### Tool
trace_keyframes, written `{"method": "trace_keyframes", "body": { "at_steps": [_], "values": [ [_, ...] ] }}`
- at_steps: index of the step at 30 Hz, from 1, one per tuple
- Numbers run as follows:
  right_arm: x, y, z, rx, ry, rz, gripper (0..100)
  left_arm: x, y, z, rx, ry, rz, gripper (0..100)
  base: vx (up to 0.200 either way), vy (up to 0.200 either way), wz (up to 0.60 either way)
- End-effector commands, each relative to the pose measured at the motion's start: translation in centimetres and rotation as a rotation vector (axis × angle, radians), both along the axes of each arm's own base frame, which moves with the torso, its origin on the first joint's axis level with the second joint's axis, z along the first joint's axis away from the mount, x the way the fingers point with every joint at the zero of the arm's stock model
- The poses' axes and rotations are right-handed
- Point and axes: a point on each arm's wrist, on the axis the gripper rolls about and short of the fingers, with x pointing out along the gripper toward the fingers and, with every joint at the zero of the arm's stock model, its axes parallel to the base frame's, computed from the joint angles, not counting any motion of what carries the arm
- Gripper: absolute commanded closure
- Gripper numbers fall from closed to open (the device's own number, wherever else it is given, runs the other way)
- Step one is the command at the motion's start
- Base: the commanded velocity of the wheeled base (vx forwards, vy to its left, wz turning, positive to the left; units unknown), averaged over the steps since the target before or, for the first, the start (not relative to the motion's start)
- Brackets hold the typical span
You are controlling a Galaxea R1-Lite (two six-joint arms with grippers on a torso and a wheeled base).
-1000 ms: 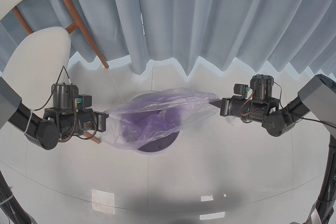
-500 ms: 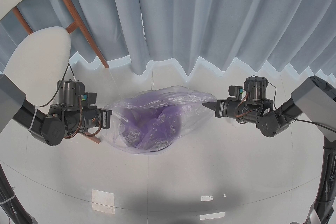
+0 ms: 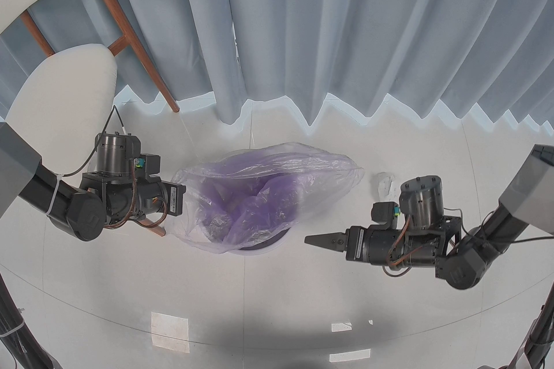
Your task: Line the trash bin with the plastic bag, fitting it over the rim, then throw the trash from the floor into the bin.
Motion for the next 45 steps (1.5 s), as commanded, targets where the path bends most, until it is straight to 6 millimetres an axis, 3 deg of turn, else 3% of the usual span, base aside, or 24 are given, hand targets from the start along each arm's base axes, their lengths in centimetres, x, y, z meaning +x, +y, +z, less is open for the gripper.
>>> {"method": "trace_keyframes", "body": {
  "at_steps": [1, 9, 16, 17, 22, 31, 45],
  "values": [
    [-1.8, 3.3, -1.8, 0.044, 0.027, -0.011, 0, -0.7, 0.1, 0.9, 0.000, 0.005, -0.004, 100, 0.000, 0.000, 0.00],
    [1.4, 7.9, -2.7, 0.134, -0.050, -0.092, 0, -0.7, 0.1, 0.8, 0.001, 0.010, -0.004, 100, 0.000, 0.000, 0.00],
    [4.0, 10.0, -1.3, 0.163, -0.070, -0.119, 0, -0.7, 0.3, 0.5, 0.004, 0.020, 0.002, 100, 0.000, 0.000, 0.00],
    [4.1, 10.1, -1.3, 0.152, -0.063, -0.138, 100, -0.7, 0.3, 0.5, 0.004, 0.022, 0.002, 100, 0.000, 0.000, 0.00],
    [2.9, 9.1, -1.8, 0.070, -0.003, -0.161, 100, -0.7, 0.4, 0.3, 0.004, 0.030, 0.006, 100, 0.000, 0.000, 0.00],
    [0.3, 7.1, -5.7, -0.154, 0.022, -0.154, 100, -1.1, 1.0, -1.6, 0.024, 0.099, 0.049, 100, 0.000, 0.000, 0.00],
    [1.8, 8.2, -10.7, -0.217, 0.059, -0.184, 100, 0.3, 1.0, -5.7, 0.063, 0.161, 0.090, 100, 0.000, 0.000, 0.00]
  ]
}}
